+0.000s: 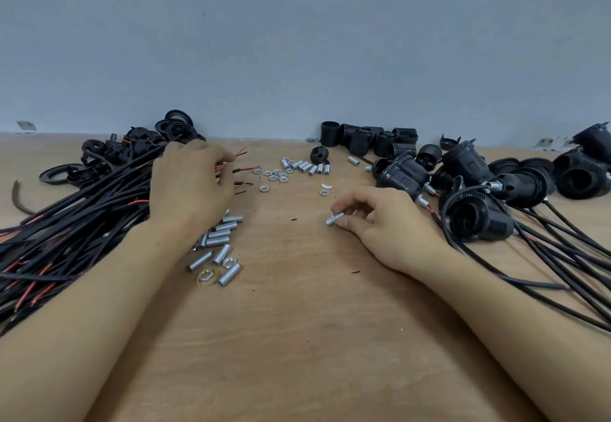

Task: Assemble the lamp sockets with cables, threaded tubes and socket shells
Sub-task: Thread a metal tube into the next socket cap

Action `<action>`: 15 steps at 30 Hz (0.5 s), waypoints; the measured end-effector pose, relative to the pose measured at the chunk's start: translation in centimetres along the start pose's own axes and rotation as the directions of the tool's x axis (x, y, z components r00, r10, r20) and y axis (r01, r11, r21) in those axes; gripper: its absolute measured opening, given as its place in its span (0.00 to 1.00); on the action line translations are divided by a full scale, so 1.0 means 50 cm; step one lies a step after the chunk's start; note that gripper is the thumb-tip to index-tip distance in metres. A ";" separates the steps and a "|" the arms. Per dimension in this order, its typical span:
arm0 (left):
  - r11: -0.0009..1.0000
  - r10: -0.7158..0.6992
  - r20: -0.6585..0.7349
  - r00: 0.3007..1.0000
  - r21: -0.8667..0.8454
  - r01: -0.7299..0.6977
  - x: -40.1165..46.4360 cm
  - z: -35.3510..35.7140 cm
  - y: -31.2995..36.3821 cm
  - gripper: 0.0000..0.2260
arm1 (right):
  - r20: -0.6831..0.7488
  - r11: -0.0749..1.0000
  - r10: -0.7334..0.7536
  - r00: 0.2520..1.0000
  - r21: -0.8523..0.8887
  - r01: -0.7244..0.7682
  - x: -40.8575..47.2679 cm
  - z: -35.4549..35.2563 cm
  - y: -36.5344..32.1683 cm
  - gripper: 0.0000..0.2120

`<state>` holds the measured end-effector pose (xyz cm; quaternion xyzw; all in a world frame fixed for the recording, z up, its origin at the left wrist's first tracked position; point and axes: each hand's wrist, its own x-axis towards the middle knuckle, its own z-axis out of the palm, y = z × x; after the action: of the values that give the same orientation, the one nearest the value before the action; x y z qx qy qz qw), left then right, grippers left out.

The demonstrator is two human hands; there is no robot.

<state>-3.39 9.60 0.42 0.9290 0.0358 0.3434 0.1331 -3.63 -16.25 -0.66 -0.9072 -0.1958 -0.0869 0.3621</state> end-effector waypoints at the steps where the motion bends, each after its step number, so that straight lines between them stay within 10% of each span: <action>1: 0.999 0.034 0.005 0.999 -0.034 -0.034 0.003 0.003 0.013 0.10 | -0.016 1.000 0.007 1.000 0.011 -0.007 0.001 -0.002 0.001 0.04; 11: 0.971 0.230 0.476 0.849 -0.173 -0.166 0.202 0.182 0.182 0.22 | -0.029 0.999 -0.005 1.000 0.052 0.006 -0.003 -0.008 -0.002 0.04; 15: 0.977 0.182 0.553 0.813 -0.193 -0.088 0.222 0.218 0.188 0.10 | -0.035 0.997 -0.018 0.999 0.073 0.020 -0.002 -0.012 0.001 0.04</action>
<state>11.90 -0.11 2.01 0.9755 -0.0990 0.0621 0.1862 -3.73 -16.71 -0.29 -0.8898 -0.2012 -0.0989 0.3976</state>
